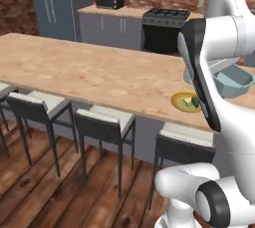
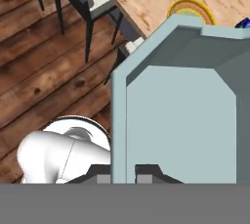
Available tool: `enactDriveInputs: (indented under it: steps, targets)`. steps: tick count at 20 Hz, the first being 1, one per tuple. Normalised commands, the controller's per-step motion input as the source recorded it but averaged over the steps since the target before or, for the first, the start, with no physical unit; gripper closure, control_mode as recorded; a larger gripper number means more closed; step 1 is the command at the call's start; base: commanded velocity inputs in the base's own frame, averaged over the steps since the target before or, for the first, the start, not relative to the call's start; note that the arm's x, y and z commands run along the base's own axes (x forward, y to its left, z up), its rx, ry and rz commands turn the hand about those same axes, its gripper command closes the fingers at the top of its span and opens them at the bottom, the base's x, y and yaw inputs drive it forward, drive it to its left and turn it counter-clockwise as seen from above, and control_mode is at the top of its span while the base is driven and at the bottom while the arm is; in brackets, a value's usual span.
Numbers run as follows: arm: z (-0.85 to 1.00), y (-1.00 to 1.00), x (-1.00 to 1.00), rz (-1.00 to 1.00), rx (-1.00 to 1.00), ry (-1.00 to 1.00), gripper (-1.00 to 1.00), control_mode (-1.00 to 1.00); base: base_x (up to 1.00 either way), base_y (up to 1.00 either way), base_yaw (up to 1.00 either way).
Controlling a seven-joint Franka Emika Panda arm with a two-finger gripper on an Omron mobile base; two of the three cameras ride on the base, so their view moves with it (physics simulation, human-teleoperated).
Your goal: Retrieve the tupperware and aluminum foil from the cabinet and place them on the dining counter near the plate with lemon wedge and broccoli to prepare for storing leftovers.
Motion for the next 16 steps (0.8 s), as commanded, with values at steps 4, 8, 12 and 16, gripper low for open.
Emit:
enactDriveInputs:
  steps: [4,8,12,16]
  targets:
    - [0.0,0.0,0.0,0.0,0.0,0.0,1.0,1.0,0.6,0.66,-0.68]
    - [0.0,0.0,0.0,0.0,0.0,0.0,1.0,1.0,0.57,0.49,-0.69]
    - [0.0,0.0,0.0,0.0,0.0,0.0,1.0,1.0,0.6,0.25,-0.68]
    - [0.0,0.0,0.0,0.0,0.0,0.0,1.0,1.0,0.75,0.18,-0.61]
